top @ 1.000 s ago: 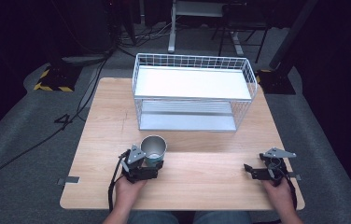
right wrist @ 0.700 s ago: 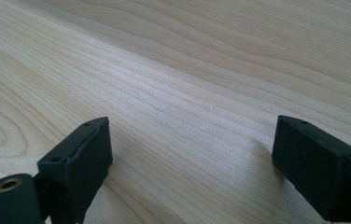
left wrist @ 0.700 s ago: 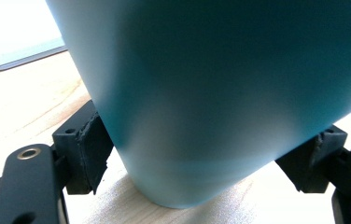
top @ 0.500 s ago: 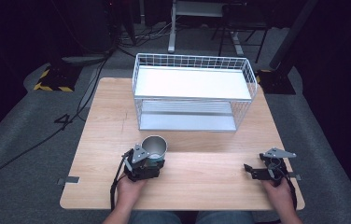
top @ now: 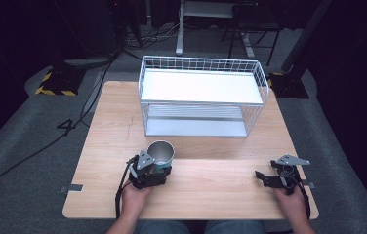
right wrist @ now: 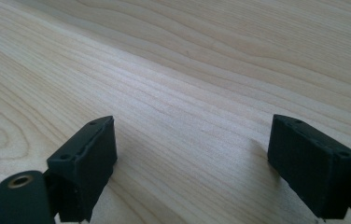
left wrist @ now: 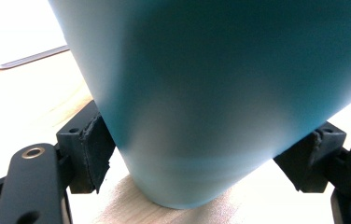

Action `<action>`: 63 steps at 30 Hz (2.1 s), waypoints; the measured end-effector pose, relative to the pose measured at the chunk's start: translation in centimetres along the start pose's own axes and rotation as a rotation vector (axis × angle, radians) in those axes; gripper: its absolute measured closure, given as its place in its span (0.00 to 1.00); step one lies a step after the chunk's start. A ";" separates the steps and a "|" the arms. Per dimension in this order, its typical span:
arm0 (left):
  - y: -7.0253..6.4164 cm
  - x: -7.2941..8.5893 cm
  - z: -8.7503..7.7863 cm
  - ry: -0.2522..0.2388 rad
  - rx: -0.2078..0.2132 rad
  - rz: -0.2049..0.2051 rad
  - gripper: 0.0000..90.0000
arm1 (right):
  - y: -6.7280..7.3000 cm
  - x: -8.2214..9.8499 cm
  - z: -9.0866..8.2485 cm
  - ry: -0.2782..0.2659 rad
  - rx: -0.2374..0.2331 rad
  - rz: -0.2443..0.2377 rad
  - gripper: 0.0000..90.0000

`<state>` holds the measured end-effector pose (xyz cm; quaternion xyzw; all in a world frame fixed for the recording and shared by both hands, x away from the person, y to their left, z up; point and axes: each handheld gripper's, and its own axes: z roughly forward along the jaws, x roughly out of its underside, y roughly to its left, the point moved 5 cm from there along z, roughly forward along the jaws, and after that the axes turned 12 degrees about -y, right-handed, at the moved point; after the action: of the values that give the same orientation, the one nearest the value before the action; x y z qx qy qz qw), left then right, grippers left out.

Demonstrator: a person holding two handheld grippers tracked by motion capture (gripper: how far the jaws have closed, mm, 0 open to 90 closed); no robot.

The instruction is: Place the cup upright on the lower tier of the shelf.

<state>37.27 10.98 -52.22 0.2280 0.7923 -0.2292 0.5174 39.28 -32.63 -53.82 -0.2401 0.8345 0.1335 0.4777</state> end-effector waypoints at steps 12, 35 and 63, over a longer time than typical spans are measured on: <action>-0.8 -3.3 0.5 0.011 0.020 0.034 0.25 | 0.0 0.0 0.0 0.000 0.001 0.000 0.18; -2.9 -9.1 5.4 -0.053 0.101 0.001 0.25 | 0.0 0.0 0.0 0.000 0.002 -0.001 0.18; -2.2 -10.4 13.7 -0.067 0.022 -0.019 0.25 | 0.0 0.0 0.1 0.001 0.012 0.005 0.18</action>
<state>49.45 -0.25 -47.27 0.2184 0.7742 -0.2501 0.5388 39.33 -32.57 -53.83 -0.2353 0.8360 0.1294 0.4786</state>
